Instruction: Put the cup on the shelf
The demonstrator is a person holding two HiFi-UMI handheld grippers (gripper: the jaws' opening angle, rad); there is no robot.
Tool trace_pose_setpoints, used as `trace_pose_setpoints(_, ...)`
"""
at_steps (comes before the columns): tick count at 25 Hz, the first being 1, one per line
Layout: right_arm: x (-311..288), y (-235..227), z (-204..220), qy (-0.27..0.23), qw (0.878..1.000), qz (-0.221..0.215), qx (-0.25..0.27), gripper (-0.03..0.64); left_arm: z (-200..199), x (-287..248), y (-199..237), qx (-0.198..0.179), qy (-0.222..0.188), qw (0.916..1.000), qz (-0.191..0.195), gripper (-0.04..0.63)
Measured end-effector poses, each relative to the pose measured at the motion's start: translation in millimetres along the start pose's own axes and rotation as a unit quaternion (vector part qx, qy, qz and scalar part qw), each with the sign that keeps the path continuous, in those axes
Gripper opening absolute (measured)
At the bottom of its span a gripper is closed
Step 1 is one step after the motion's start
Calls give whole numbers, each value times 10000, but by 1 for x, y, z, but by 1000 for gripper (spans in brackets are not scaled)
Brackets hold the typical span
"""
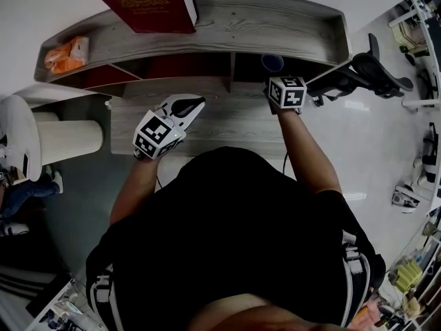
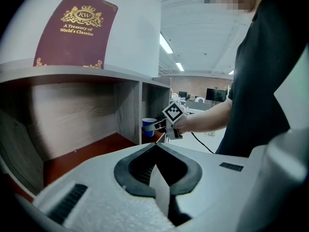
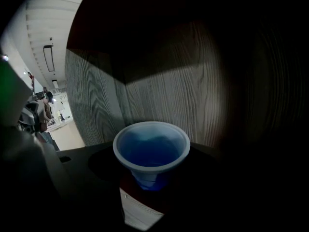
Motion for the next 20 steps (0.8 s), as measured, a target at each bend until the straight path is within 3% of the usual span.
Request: trace_pose_setpoints(20, -30, -5, 13, 252, 9980, 292, 501, 301, 6, 5, -3, -301, 257, 9992, -37, 15)
Point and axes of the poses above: the fingertips, and each gripper's own axes: x backward along the fingers, y to its left, z out of its underside, the point moved 7 cm from there along x, backward along the fingers, and after that the axes turned 4 degrees about y, right-handed, at the moved point
